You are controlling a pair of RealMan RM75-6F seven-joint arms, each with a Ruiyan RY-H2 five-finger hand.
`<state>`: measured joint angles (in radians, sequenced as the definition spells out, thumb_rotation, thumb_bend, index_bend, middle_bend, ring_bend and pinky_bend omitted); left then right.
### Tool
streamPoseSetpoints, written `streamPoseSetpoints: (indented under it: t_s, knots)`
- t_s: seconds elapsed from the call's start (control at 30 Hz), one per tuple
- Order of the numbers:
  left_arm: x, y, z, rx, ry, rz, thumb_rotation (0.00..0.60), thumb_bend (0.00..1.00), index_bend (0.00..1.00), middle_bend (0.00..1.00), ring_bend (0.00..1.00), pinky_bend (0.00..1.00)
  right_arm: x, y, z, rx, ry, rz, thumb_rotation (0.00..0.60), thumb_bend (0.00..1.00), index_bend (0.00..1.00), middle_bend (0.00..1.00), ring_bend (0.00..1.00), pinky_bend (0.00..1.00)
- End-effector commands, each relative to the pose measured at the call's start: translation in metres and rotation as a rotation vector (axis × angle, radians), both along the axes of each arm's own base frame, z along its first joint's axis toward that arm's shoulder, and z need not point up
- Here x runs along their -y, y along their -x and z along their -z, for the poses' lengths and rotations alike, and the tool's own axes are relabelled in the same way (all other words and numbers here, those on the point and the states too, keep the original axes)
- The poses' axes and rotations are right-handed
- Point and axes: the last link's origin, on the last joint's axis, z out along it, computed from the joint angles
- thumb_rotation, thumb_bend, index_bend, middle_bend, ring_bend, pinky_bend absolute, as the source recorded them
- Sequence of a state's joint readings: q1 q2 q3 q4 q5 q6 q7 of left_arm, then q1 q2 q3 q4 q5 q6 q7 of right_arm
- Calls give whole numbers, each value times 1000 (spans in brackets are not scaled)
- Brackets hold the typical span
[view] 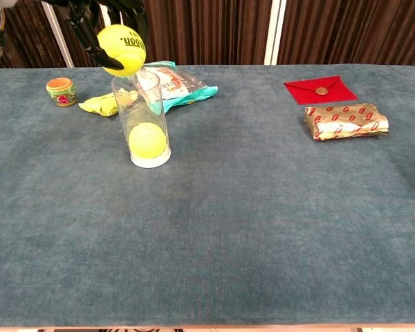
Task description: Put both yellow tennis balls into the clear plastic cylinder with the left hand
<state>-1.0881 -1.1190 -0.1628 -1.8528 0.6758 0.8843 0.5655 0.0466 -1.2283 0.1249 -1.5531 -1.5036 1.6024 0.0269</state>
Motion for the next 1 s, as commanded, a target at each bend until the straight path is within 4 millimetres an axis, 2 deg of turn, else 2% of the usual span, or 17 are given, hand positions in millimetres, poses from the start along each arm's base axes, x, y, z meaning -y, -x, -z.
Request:
streamPoseSetpoints:
  t_s: [0.03, 0.2, 0.33, 0.47, 0.67, 0.87, 1.0]
  knots:
    - [-2, 0, 3, -16, -7, 1, 600, 267, 364, 419, 336, 581, 1, 0, -1, 2, 5, -2, 600, 337, 0, 16, 24, 0]
    - [-1, -3, 2, -27, -16, -5, 600, 137, 306, 282, 228, 521, 0, 0, -2, 7, 9, -3, 600, 337, 0, 17, 24, 0]
    - [-1, -5, -2, -48, -38, -3, 600, 93, 275, 182, 105, 372, 0, 0, -2, 8, 8, -4, 600, 337, 0, 17, 24, 0]
    - [2, -7, -6, -52, -48, 4, 600, 76, 266, 158, 83, 331, 1, 0, -2, 8, 8, -3, 600, 337, 0, 17, 24, 0]
    - [14, 0, -27, -52, -183, 69, 600, 80, 254, 165, 92, 313, 0, 1, -3, 12, 8, -5, 600, 337, 0, 17, 24, 0]
    - [57, 48, -50, -104, -309, -5, 600, 80, 204, 121, 88, 268, 0, 0, -3, 9, -1, -16, 600, 336, 0, 17, 24, 0]
    - [87, 97, -58, -118, -351, -88, 600, 77, 165, 74, 72, 245, -1, -2, -2, 2, -13, -34, 600, 337, 0, 17, 24, 0]
